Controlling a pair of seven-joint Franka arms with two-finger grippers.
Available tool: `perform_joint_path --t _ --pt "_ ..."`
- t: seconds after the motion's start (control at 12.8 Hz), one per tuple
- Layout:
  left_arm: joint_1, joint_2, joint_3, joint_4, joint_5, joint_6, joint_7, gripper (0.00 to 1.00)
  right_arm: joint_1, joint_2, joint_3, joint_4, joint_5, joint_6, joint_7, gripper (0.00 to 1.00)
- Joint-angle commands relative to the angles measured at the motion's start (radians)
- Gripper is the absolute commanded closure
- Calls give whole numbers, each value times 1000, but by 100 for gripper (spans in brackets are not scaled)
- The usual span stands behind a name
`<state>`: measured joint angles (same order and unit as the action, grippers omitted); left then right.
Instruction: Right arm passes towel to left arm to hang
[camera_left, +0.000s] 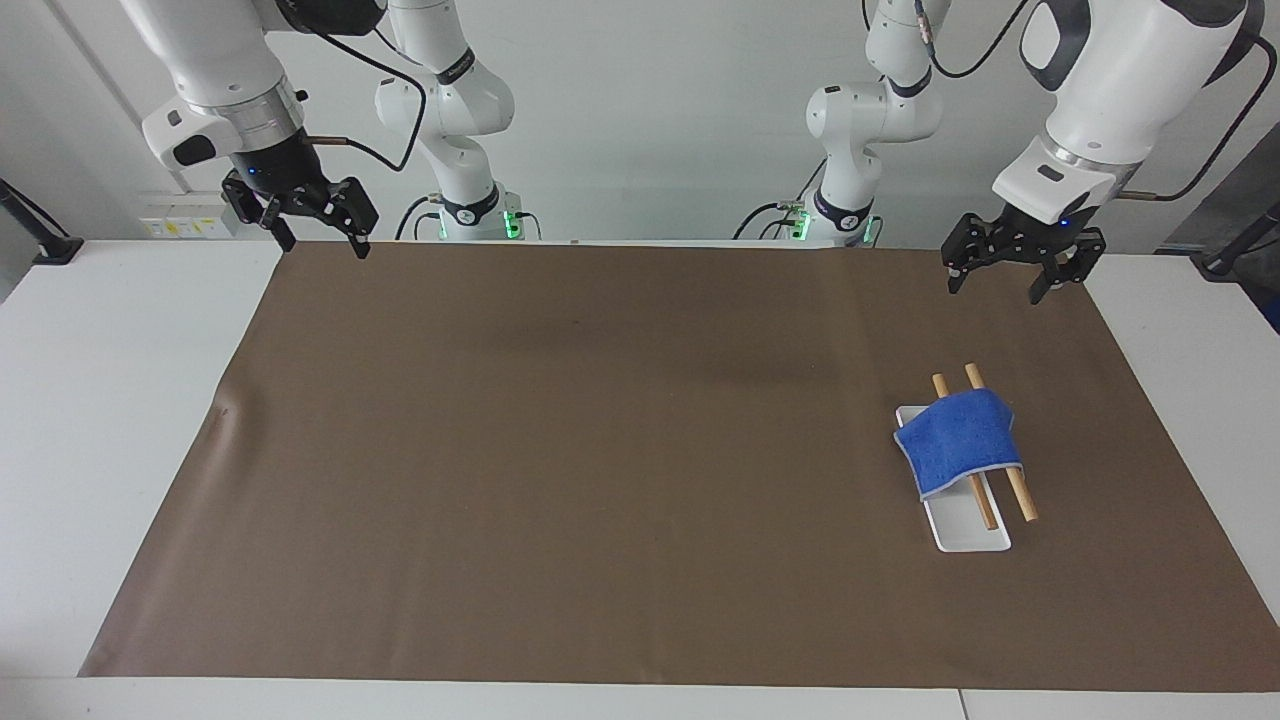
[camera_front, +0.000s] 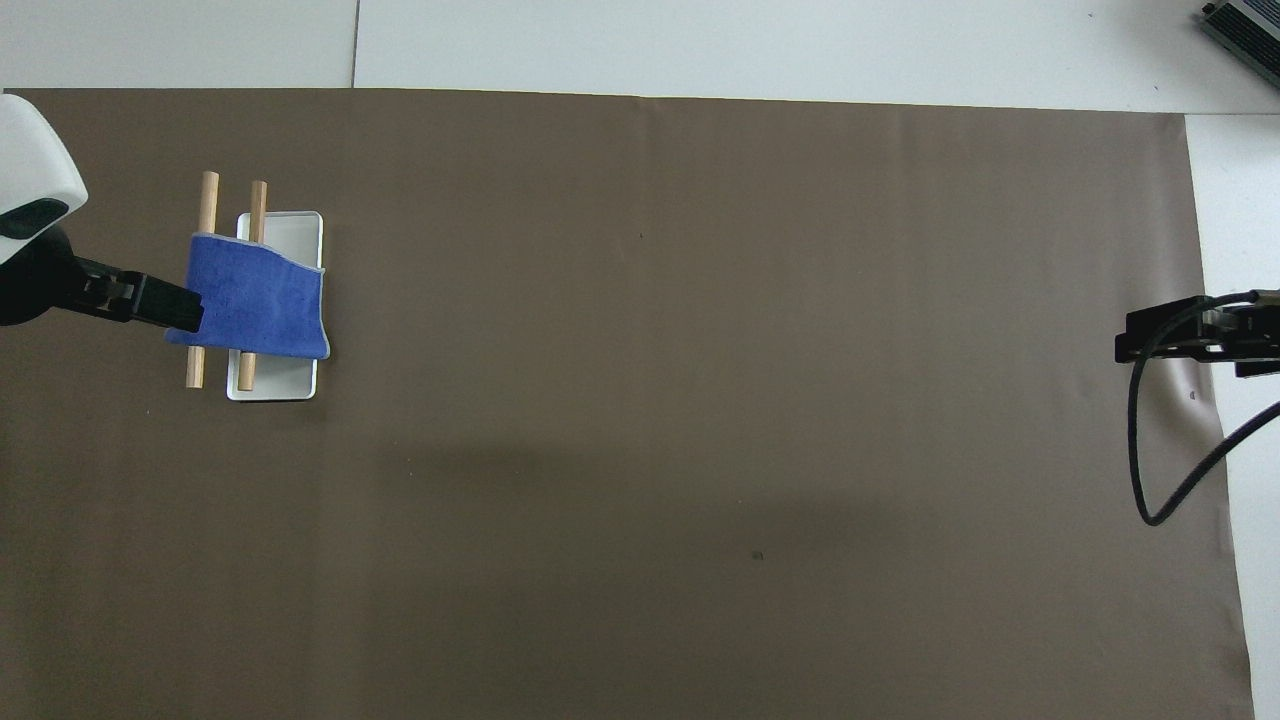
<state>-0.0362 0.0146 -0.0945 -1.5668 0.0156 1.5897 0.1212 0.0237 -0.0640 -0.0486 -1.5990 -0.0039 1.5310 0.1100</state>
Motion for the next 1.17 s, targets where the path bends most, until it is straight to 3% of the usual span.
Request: perform_joint_path --t 0.0,1.09 --pt "-11 -36 9 -41 17 -2 3 0 -4 -8 3 -7 7 -9 -10 0" --pt "1 -42 13 -58 18 36 -93 0 -4 -10 4 -16 7 -9 -10 0"
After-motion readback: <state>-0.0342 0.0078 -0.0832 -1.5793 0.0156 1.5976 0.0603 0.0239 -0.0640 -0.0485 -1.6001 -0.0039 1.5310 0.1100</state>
